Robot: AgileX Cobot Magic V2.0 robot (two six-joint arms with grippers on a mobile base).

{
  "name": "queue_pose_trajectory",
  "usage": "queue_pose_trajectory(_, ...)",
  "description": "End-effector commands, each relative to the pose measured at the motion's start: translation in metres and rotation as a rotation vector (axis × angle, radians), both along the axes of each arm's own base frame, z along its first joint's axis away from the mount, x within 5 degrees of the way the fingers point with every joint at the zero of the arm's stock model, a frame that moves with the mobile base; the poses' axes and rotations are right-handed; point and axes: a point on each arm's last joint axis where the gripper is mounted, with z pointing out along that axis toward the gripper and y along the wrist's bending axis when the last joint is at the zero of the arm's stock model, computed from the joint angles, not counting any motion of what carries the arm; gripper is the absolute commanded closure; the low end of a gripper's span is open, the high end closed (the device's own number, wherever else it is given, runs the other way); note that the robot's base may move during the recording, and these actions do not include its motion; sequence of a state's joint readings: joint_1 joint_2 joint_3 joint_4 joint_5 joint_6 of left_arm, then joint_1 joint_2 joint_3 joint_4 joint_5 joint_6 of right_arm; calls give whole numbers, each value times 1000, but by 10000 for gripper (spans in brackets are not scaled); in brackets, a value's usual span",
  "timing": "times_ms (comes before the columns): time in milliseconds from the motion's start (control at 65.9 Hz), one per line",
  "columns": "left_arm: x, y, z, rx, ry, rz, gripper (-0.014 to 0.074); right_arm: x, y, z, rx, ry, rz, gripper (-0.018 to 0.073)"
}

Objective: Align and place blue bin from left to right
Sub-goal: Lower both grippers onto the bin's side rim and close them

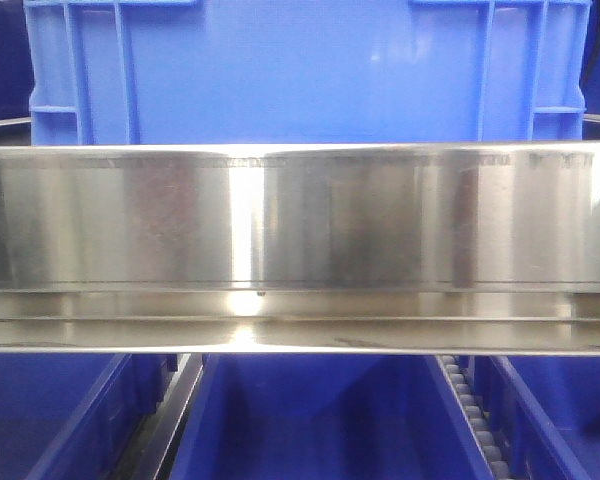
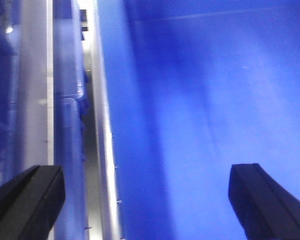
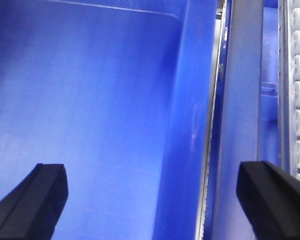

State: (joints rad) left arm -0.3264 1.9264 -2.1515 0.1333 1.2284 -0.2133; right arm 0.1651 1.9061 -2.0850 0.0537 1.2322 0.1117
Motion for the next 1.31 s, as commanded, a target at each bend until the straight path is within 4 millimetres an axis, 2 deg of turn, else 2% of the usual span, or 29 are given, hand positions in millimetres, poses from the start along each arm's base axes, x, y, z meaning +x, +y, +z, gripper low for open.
queue_pose_trajectory(0,0,2,2,4,-13,-5,36,0,-1,5,-2,-26,-3,-10)
queue_pose_trajectory(607,6,0,-6,16,5,-14,36,0,-1,5,-2,-26,-3,-10)
queue_pose_trajectory(698,6,0,-6,16,5,-14,44,0,-1,5,-2,-26,-3,34)
queue_pose_trajectory(744,6,0,-6,16,5,-14,52,0,-1,5,-2,-26,-3,96)
queue_pose_trajectory(820,6,0,-6,16,5,-14,105,0,-1,5,-2,-26,-3,211)
queue_pose_trajectory(926,6,0,-6,16,5,-14,272,0,-1,5,-2,-26,-3,440)
queue_pose_trajectory(956,6,0,-6,16,5,-14,356,0,-1,5,-2,-26,-3,529)
queue_pose_trajectory(1002,6,0,-6,16,5,-14,447,0,-1,5,-2,-26,-3,615)
queue_pose_trajectory(1047,6,0,-6,16,5,-14,584,0,-1,5,-2,-26,-3,724)
queue_pose_trajectory(1063,6,0,-6,16,5,-14,603,0,-1,5,-1,-25,-4,727)
queue_pose_trajectory(1093,6,0,-6,16,5,-14,699,0,-1,5,-1,-25,-4,717)
queue_pose_trajectory(1290,6,0,-6,16,5,-14,707,0,-1,5,-1,-25,-4,711)
